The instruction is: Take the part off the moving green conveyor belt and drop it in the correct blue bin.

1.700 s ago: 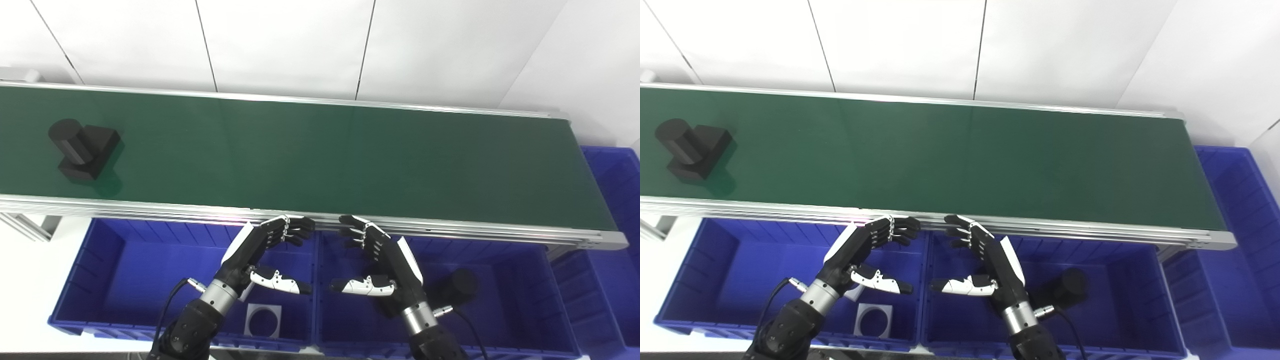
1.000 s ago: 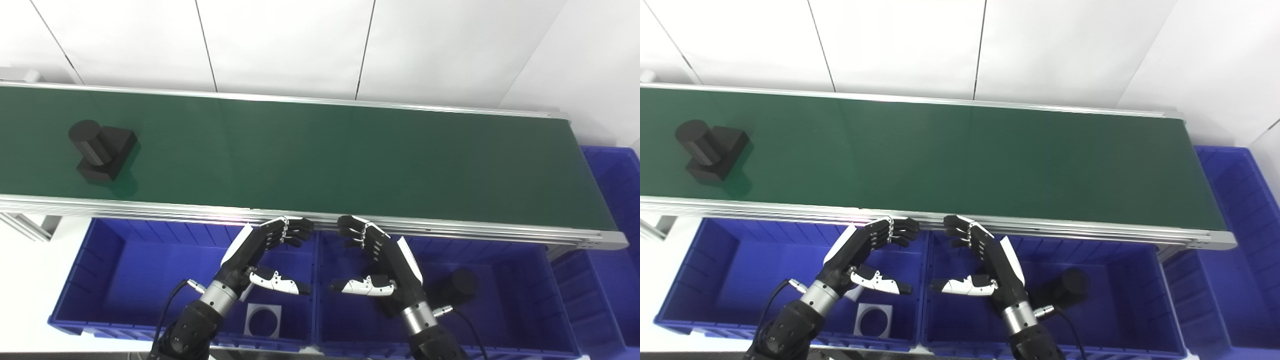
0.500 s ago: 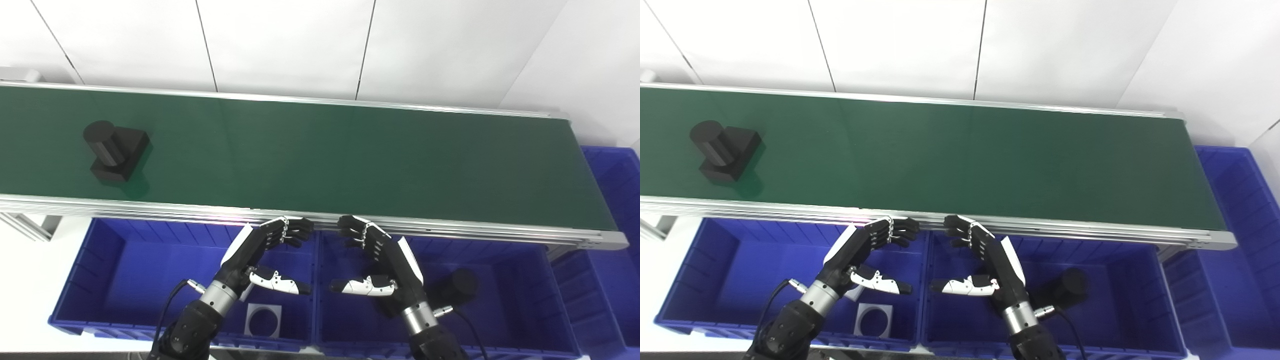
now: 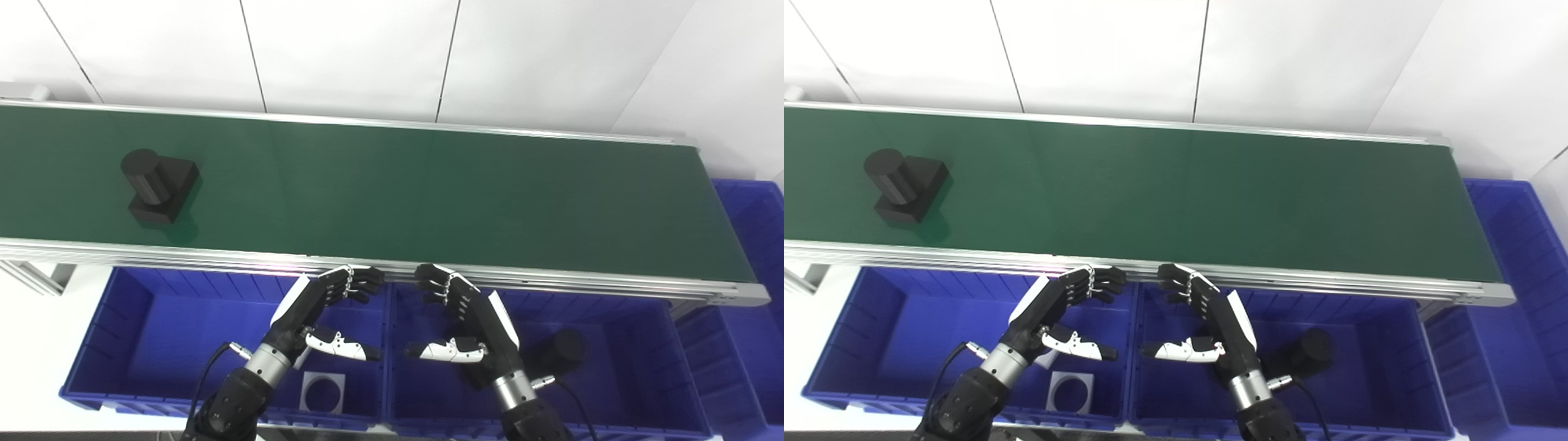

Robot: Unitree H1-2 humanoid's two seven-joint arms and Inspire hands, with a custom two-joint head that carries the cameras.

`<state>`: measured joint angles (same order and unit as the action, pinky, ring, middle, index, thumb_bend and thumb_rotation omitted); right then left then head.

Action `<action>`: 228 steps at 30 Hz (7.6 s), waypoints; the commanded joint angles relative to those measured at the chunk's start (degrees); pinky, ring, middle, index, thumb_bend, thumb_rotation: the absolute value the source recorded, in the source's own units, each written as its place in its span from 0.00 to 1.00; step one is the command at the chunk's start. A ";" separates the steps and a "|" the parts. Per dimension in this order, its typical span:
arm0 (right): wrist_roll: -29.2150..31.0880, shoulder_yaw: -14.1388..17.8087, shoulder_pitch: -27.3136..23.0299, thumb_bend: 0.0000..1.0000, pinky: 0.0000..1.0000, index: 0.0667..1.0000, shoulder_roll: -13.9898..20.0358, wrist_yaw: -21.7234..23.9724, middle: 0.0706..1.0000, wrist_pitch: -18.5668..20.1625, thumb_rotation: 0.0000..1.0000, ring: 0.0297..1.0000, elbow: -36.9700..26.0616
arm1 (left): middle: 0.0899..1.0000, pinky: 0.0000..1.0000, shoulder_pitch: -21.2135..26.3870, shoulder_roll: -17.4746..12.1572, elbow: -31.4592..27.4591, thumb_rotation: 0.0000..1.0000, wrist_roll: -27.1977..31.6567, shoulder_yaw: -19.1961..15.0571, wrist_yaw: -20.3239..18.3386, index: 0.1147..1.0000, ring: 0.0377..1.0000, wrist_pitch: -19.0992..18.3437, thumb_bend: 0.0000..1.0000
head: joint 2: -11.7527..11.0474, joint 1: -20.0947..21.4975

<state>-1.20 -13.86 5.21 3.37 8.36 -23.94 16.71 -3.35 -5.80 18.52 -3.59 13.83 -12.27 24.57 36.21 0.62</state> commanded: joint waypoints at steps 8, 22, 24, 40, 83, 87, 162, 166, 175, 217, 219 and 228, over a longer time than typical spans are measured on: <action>0.74 0.19 -0.72 0.84 0.71 0.77 -0.83 0.65 0.78 -2.99 0.15 0.77 -0.54 | 0.71 0.66 0.75 0.09 -1.38 0.11 0.43 -0.40 0.23 0.69 0.69 2.32 0.98 | -0.21 -0.03; 0.84 0.72 -1.16 0.84 0.71 0.78 -0.10 1.00 0.78 -2.99 0.19 0.77 2.31 | 0.70 0.67 1.90 0.70 3.25 0.10 -0.21 0.61 1.45 0.67 0.68 2.35 0.96 | -5.95 -6.28; 1.30 1.22 -1.35 0.84 0.71 0.78 -0.16 1.56 0.78 -2.99 0.18 0.77 3.27 | 0.70 0.66 2.36 0.83 4.71 0.12 -0.37 1.01 1.95 0.67 0.68 2.34 0.96 | -7.22 -6.90; 2.60 4.51 -2.98 0.87 0.70 0.75 -0.86 4.72 0.77 -2.99 0.15 0.76 7.48 | 0.70 0.69 5.04 0.84 11.14 0.18 -0.60 4.21 5.29 0.69 0.69 2.35 0.98 | -11.34 -9.71; 15.76 12.73 -18.56 0.86 0.60 0.76 -6.43 13.12 0.74 -2.95 0.18 0.70 -4.94 | 0.72 0.68 7.16 1.96 14.34 0.13 -0.25 5.96 7.59 0.70 0.70 2.36 0.96 | -12.63 -9.25; 14.02 14.51 -23.02 0.86 0.61 0.77 -6.45 13.57 0.74 -2.99 0.18 0.70 0.09 | 0.71 0.68 7.24 2.11 14.51 0.14 -0.19 5.89 7.72 0.70 0.70 2.36 0.97 | -12.63 -9.32; -8.38 -2.35 -47.59 0.92 0.60 0.77 -10.87 -12.58 0.77 -2.99 0.10 0.71 43.59 | 0.71 0.67 5.09 2.33 9.56 0.20 -0.65 9.33 11.44 0.70 0.69 2.35 0.98 | -10.42 -10.66; -8.78 -2.40 -47.73 0.92 0.58 0.76 -10.53 -13.38 0.77 -2.99 0.09 0.70 44.47 | 0.71 0.67 4.76 2.26 8.93 0.19 -0.49 9.03 10.97 0.71 0.69 2.35 0.98 | -10.23 -10.44; -10.27 -1.23 -48.23 0.54 0.42 0.49 -11.12 -20.76 0.46 -2.94 0.00 0.42 47.41 | 0.71 0.67 4.52 2.09 8.27 0.17 -0.16 8.58 9.95 0.70 0.69 2.35 0.96 | -10.07 -10.09; -16.24 1.90 -32.99 0.52 0.38 0.45 -6.52 -17.06 0.45 8.45 0.00 0.43 2.85 | 0.71 0.68 2.73 -4.26 -8.92 0.00 9.49 -1.77 -3.18 0.72 0.69 -1.64 0.93 | 5.74 28.65; -16.29 2.50 -31.71 0.52 0.37 0.46 -6.49 -16.89 0.45 9.90 0.00 0.43 0.04 | 0.71 0.69 2.68 -4.65 -10.56 0.00 10.76 -2.55 -3.96 0.71 0.69 -3.17 0.92 | 6.81 31.71; -17.62 4.91 -23.01 0.52 0.33 0.47 -2.79 -14.50 0.44 15.24 0.00 0.40 -13.97 | 0.69 0.70 2.59 -5.52 -13.18 0.00 13.81 -5.60 -6.39 0.73 0.67 -6.21 0.90 | 8.27 37.70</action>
<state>-18.63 -9.54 -17.45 0.04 -6.89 -9.87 6.19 -1.28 -10.85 7.49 9.21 8.85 -18.21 17.68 44.47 38.31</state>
